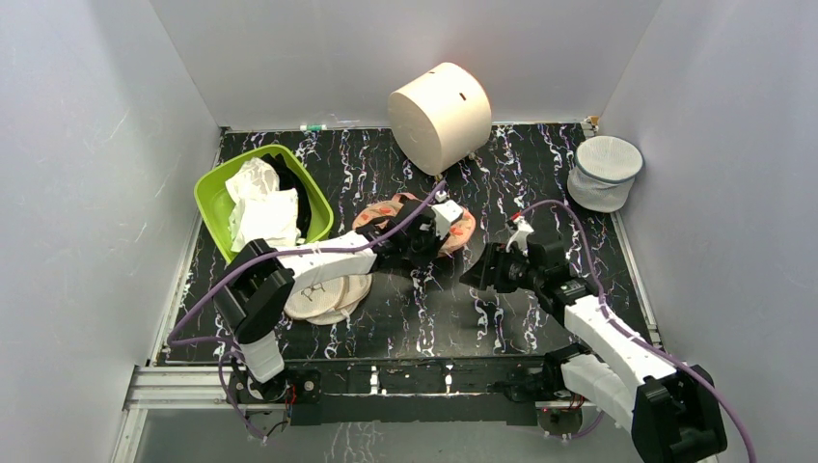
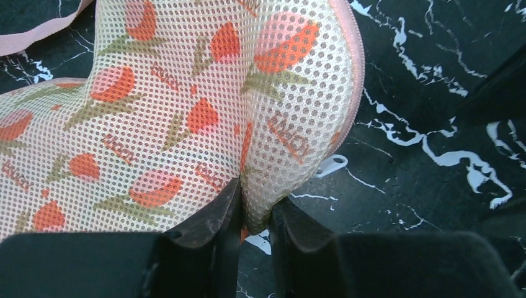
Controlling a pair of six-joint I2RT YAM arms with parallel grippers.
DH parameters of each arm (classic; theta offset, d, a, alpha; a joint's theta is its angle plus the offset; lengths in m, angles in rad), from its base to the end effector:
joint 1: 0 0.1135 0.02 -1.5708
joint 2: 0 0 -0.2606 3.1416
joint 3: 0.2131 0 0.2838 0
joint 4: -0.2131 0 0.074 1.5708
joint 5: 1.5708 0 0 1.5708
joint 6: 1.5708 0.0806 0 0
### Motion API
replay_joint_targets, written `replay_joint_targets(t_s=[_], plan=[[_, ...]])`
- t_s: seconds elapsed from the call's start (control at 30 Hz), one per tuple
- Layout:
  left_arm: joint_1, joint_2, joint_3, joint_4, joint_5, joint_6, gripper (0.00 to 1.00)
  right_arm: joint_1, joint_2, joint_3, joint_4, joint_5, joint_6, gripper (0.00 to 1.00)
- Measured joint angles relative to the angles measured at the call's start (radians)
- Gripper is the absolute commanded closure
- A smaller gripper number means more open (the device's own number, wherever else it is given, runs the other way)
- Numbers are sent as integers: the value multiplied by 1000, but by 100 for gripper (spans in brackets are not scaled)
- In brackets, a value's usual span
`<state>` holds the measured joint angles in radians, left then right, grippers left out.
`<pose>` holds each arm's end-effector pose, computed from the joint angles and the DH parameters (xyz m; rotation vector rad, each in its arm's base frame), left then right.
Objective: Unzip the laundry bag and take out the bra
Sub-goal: Unzip the laundry bag at the center of the board.
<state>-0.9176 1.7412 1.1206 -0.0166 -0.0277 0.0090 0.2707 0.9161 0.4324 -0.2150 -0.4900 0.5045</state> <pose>0.2746 -0.3552 0.1659 0.9909 2.0186 -0.4693 0.2268 0.1023 0.1510 0.0022 2.3544 0.9532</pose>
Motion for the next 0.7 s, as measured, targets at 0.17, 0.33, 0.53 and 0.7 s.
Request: replay_joint_targets(t_s=[0.17,0.33,0.53,0.7], plan=[[34,2,11,-12,90,-47,80,132,14,-50,148,66,8,42],[34,16,20,-40,148,-63,80,265,82,-48,251,205,-13,53],[47,74,68,-74,203,-83,82,306,107,-35,246,350,-72,55],[62,111,105,-106,254,-110,84,310,107,-10,243,394,-127,64]])
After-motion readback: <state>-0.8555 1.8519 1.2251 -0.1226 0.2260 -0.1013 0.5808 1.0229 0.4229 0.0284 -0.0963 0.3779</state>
